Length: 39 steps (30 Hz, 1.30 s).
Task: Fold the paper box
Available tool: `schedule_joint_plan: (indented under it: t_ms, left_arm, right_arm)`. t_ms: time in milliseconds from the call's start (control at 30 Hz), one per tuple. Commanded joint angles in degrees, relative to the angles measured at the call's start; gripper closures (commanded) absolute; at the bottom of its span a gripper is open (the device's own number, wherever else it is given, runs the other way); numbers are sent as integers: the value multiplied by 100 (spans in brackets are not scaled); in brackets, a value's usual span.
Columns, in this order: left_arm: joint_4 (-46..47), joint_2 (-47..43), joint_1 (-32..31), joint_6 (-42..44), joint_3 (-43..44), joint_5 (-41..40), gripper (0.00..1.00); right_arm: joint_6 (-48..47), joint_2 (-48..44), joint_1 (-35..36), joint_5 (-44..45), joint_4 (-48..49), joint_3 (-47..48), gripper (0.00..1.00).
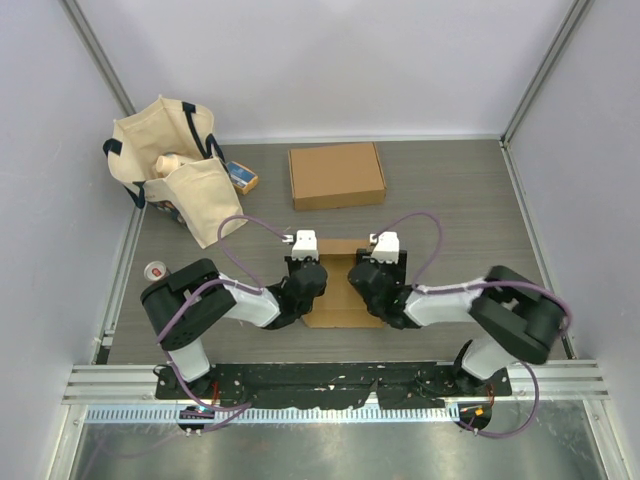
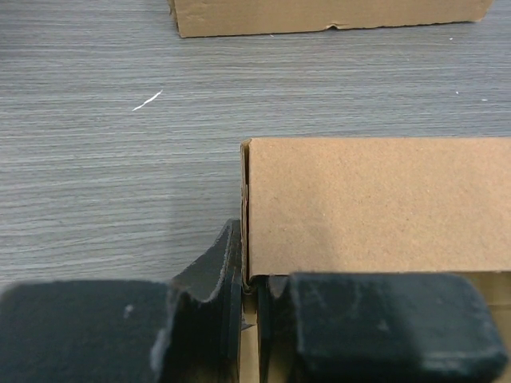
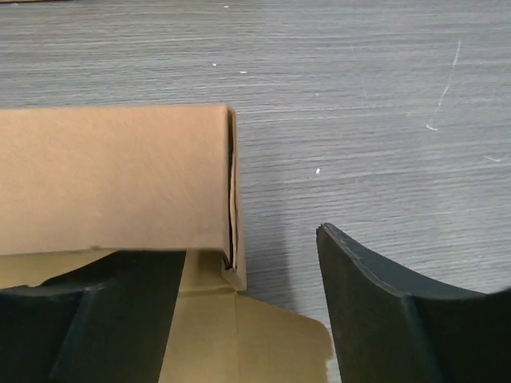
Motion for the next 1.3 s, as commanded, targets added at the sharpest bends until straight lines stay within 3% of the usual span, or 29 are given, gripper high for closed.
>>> schedule_joint_plan:
  t_ms: [0,67,233,267,400,500,533,700,800,833,900,933,967,1100,1200,1267]
  left_arm:
    - [137,-239,-53,-184,8,-251,100]
    - [67,-247,-53,-220,26,-251,100]
    - [-372,-291,-53,-369,131,-260,100]
    - [-469,-318,-53,-456,183,-252,100]
    - [-847,-476,-44,-641,245,-173,100]
    - [-1154,-608,-44,-773,307,-50,100]
    - [-1294,-677,-53,-800,316,-23,100]
    - [-1840,-906,-53,-1028,474,47,100]
    - [-2279,-1056,-36,-1221,614,144,100]
    - [-2620,-1100,-44,-1291,745,205,100]
    - [-3008,-1275,-36,-1353,869,486,68]
    - [-3584,-1380,-36,-1458,983,609,37]
    - [-3816,-1512,-36,-1459,992,932,28]
    - [-4440,-3063,-53,-1222,572,2471,11]
    - [-4836,-4224,-106,-1213,316,3287,10]
    - [-5074,-4518,-158,-952,429,3657,12]
  right_arm:
    - [281,-1414,-128,-1566,-2379,329,25]
    - [362,-2090,-128,-2809,-3418,436,21]
    - [1347,-3349,-277,-3738,-4827,376,14]
    - [1408,-3647,-417,-3949,-4845,288,10]
    - [1506,-4071,-1848,-5431,-4627,-396,11]
    - [1181,-4344,-2535,-6364,-3722,-897,12]
    - [1085,-4284,-2815,-6977,-3381,-960,15]
    - [1294,-3721,-3064,-8167,-2202,-1303,28]
    - [1672,-3404,-3072,-8600,-1506,-1322,46]
    - [1768,-3387,-3064,-8609,-1462,-1269,63]
    - [2014,-3413,-3090,-8495,-1723,-972,81]
    - [2076,-3422,-3099,-8364,-2343,-822,92]
    - [2129,-3378,-3107,-8050,-2767,-664,95]
    - [2174,-2957,-3213,-8239,-3509,22,98]
    - [1885,-2430,-3326,-8528,-3974,409,99]
    - [1866,-2218,-3432,-8809,-4090,515,99]
